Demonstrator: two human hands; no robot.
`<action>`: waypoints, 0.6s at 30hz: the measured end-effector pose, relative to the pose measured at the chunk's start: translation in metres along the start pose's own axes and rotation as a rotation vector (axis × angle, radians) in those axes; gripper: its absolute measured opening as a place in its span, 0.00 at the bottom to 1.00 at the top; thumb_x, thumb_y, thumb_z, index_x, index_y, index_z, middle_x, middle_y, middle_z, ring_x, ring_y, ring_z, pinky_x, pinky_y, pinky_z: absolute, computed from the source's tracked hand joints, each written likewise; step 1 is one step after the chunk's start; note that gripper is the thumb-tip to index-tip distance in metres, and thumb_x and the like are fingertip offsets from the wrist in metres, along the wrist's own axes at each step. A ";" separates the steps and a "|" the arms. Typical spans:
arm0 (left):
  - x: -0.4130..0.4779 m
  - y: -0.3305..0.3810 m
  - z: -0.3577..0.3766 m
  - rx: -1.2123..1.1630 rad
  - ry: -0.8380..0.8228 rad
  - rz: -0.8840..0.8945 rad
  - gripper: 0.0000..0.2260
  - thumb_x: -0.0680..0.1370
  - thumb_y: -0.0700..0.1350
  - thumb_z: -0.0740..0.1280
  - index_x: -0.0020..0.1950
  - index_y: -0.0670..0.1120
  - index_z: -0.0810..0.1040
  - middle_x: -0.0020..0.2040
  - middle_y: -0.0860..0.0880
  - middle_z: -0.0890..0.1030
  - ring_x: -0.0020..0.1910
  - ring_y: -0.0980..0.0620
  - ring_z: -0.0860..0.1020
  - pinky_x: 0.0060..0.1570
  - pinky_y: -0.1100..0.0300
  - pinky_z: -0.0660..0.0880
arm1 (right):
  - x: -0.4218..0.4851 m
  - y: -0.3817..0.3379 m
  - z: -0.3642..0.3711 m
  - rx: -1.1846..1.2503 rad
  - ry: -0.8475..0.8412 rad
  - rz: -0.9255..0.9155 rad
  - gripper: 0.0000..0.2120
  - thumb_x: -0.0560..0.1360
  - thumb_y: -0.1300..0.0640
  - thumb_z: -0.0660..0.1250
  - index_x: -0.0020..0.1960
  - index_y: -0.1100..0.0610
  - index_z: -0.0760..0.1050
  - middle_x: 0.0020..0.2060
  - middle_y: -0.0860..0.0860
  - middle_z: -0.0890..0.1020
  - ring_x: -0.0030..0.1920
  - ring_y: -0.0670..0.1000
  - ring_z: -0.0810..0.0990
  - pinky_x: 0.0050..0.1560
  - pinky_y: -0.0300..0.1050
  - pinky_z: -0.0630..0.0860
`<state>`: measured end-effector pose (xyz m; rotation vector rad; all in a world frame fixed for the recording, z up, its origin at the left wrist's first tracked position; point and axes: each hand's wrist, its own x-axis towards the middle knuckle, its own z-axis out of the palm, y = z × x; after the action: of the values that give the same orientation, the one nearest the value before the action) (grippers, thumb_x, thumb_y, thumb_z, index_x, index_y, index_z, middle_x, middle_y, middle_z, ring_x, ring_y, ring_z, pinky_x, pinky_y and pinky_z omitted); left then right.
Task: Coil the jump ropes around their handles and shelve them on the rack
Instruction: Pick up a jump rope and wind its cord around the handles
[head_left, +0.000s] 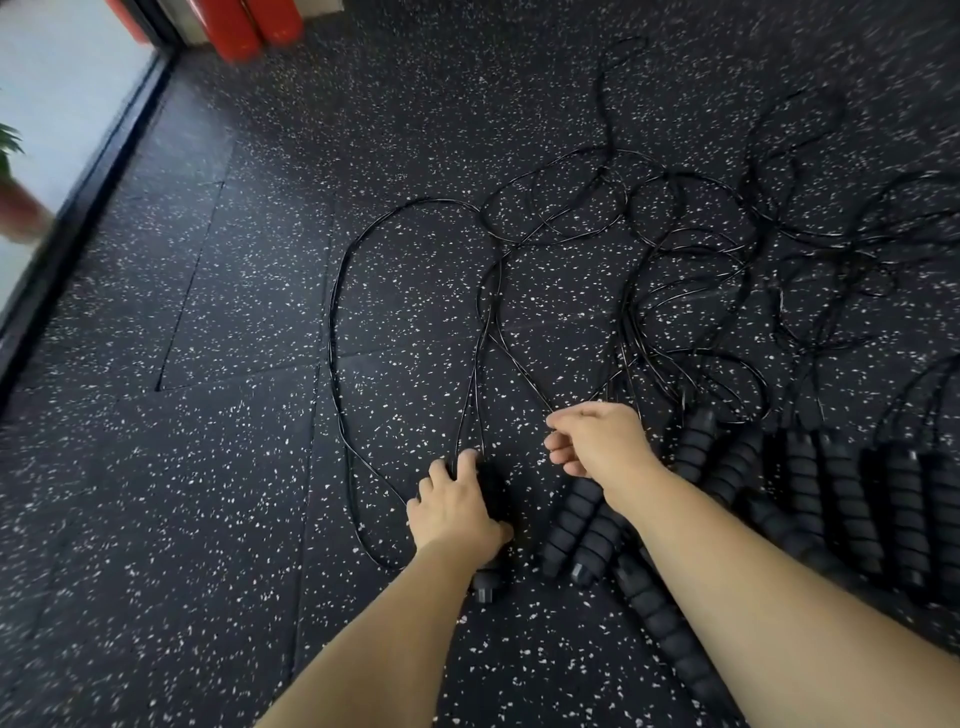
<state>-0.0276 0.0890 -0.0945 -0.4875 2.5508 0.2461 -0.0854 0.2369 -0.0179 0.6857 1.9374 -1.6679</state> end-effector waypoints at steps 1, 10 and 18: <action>0.000 0.000 0.001 -0.003 0.005 -0.001 0.45 0.70 0.58 0.75 0.77 0.56 0.49 0.73 0.46 0.62 0.71 0.44 0.65 0.68 0.48 0.65 | -0.001 0.000 0.000 -0.002 0.000 0.003 0.06 0.77 0.64 0.64 0.44 0.59 0.79 0.31 0.53 0.80 0.29 0.48 0.76 0.28 0.37 0.71; 0.001 0.003 0.000 0.032 -0.011 -0.050 0.50 0.70 0.60 0.75 0.79 0.49 0.45 0.73 0.46 0.61 0.71 0.45 0.63 0.64 0.48 0.69 | 0.001 0.001 0.005 0.011 -0.012 0.017 0.05 0.76 0.64 0.65 0.44 0.60 0.79 0.31 0.53 0.80 0.28 0.48 0.76 0.28 0.38 0.71; -0.002 0.005 0.006 -0.108 0.034 -0.203 0.42 0.71 0.61 0.75 0.73 0.43 0.57 0.70 0.46 0.65 0.70 0.45 0.64 0.64 0.48 0.72 | 0.000 0.003 0.007 -0.011 -0.029 0.012 0.05 0.76 0.64 0.65 0.45 0.59 0.79 0.31 0.52 0.81 0.28 0.47 0.76 0.27 0.37 0.72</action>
<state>-0.0253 0.0955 -0.0987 -0.7929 2.5069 0.3045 -0.0834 0.2304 -0.0210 0.6648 1.9170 -1.6501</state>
